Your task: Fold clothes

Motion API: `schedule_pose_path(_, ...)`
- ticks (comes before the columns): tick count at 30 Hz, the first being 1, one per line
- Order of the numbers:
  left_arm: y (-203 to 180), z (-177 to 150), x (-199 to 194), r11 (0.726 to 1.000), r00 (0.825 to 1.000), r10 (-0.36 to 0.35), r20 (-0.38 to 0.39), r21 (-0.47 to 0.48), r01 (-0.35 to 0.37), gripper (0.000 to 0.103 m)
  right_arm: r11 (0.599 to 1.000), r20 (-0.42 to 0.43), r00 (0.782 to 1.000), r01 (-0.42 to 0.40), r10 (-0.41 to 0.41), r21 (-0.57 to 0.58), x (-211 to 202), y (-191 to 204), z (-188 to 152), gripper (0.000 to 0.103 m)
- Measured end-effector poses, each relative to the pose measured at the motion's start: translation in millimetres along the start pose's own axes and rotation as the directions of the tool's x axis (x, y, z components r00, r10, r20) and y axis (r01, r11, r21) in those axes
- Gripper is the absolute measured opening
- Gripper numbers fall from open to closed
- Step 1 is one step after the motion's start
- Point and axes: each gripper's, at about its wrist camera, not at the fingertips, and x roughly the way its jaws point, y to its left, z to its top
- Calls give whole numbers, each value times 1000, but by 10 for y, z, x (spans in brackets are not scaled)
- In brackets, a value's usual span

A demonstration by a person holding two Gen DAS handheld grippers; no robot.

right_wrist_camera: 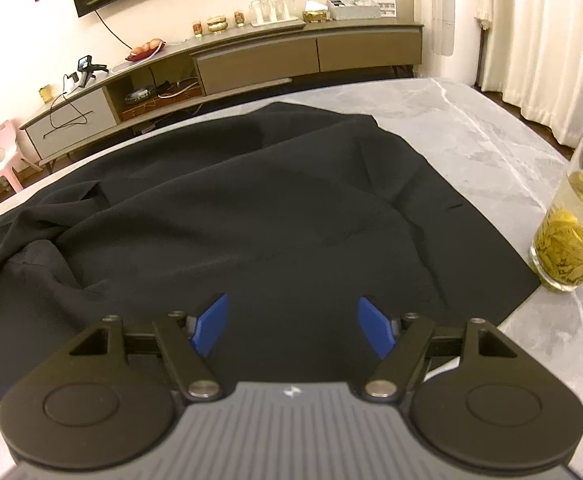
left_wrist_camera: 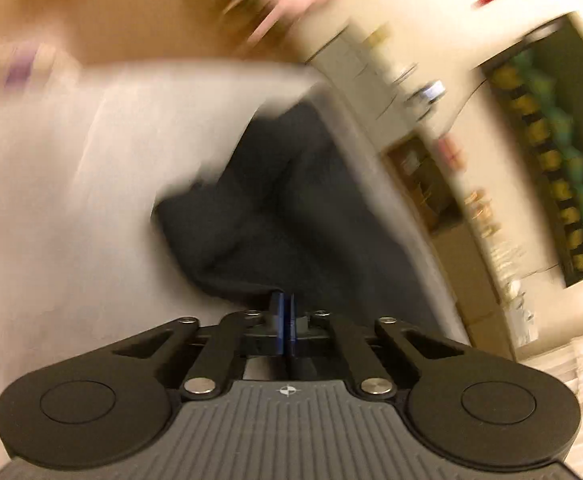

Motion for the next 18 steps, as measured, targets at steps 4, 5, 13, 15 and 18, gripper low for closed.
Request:
schedule_pose_path(4, -458, -157, -1020, 897, 925, -268, 268, 421, 138, 0, 998, -41, 999, 18, -15, 59, 70, -153, -3, 73)
schedule_pose_path(5, -288, -127, -919, 927, 954, -196, 227, 359, 105, 0, 997, -51, 999, 20, -16, 74, 92, -190, 3, 73)
schedule_pose_path(13, 475, 28, -380, 999, 999, 44, 2, -7, -44, 11, 995, -46, 999, 34, -30, 95, 89, -213, 8, 79)
schedule_pose_path(15, 526, 51, -307, 997, 998, 55, -22, -57, -56, 31, 992, -33, 998, 63, -60, 112, 48, -282, 8, 84)
schedule_pose_path(18, 516, 36, -114, 990, 993, 101, -56, -93, -106, 62, 983, -35, 994, 105, -101, 151, 28, -420, -16, 85)
